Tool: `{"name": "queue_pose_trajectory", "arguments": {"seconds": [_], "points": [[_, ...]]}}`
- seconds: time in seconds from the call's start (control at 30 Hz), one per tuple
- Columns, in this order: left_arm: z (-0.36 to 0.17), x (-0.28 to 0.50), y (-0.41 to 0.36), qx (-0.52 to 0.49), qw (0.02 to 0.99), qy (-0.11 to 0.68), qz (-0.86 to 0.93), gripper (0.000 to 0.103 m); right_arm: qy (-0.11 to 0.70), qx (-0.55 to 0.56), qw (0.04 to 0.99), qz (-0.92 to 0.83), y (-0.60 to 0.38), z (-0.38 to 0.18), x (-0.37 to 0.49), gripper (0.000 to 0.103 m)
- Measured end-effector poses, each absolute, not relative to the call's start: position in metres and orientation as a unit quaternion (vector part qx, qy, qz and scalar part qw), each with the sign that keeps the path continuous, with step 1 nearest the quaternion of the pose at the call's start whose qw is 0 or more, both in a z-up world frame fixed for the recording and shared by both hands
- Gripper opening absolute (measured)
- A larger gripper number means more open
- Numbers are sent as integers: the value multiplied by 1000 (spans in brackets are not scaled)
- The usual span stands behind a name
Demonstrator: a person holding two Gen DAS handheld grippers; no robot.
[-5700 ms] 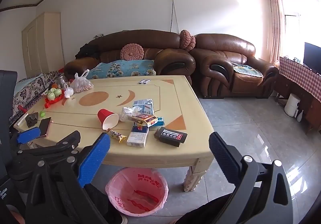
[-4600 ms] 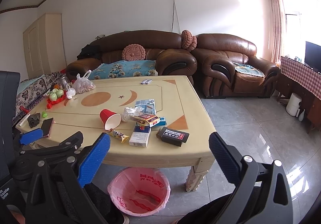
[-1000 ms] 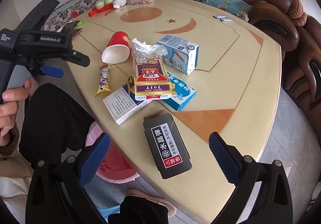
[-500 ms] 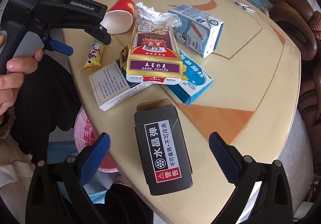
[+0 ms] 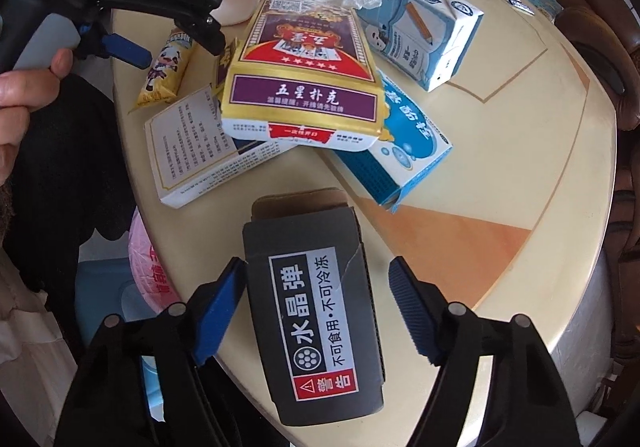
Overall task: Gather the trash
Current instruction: 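Grasp the ice-cream bar with the left tool while the right tool grasps the black box, then carry the ice-cream bar and black box with both tools over the pink bin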
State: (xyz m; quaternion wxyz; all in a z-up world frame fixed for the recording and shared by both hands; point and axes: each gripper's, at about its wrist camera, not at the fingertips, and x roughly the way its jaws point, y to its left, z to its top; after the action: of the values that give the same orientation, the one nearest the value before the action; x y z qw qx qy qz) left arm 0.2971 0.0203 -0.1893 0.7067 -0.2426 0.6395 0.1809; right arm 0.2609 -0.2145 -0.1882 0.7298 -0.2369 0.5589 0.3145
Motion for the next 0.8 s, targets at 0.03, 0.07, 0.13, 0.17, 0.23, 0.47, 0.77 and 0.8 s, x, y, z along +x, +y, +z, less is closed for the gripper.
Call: {"name": "queue_pose_trajectory", "arguments": {"seconds": [0.03,0.07,0.13,0.17,0.23,0.47,0.77,0.8], "points": [[-188,300,19,-235,709,640,181,67,561,-232,729,317,-215,-188,262,66],[-187,302,18,-229,710,641,182,60,561,-229,732,312,-215,-188,262,64],[-186,304,18,-223,709,643,183,50,561,-226,735,306,-215,-187,263,59],[-181,305,13,-222,709,644,183,41,561,-224,737,303,-215,-186,262,54],[-180,306,16,-225,708,645,179,30,562,-221,740,295,-215,-186,263,54],[-180,306,23,-238,714,642,146,26,567,-195,753,270,-217,-184,265,54],[-167,300,31,-214,737,631,115,25,563,-175,774,229,-226,-176,265,53],[-164,299,31,-210,740,629,111,25,559,-175,779,225,-227,-173,264,53]]}}
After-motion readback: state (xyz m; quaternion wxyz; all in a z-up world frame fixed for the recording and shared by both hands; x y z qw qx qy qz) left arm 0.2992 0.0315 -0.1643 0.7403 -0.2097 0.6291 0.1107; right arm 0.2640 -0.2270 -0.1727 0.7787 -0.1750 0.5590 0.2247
